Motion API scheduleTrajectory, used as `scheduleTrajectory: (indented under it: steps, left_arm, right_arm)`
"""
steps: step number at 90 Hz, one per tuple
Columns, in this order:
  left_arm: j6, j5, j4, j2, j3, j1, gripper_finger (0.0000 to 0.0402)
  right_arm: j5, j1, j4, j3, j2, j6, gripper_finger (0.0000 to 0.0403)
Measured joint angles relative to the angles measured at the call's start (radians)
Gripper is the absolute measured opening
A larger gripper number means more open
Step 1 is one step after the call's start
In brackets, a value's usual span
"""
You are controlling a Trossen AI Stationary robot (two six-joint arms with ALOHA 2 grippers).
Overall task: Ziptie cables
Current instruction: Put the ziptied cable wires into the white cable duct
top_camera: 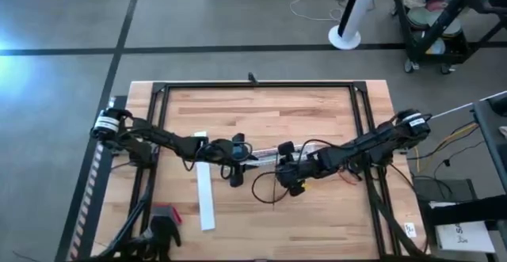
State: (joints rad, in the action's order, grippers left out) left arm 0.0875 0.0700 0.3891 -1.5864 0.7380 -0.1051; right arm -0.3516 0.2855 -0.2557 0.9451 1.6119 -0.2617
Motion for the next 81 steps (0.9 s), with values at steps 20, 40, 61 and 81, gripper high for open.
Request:
scheduleTrajectory:
  steps: [20,40,61,81]
  left_arm:
    - [0.000,-0.006,-0.002,0.000,0.000,-0.002,0.0115]
    - [-0.005,-0.030,-0.005,0.000,0.000,-0.003,0.0125]
    - [-0.020,-0.030,-0.004,0.000,0.000,-0.003,0.0123]
    - [-0.027,-0.030,-0.009,0.000,0.000,-0.003,0.0108]
  right_arm:
    - [0.041,0.000,-0.050,0.008,-0.001,-0.146,0.0114]
    - [0.149,-0.032,-0.114,0.071,-0.005,-0.337,0.0140]
    - [0.281,-0.072,-0.190,0.119,0.017,-0.524,0.0156]
    - [0.282,-0.073,-0.241,0.173,0.070,-0.635,0.0139]
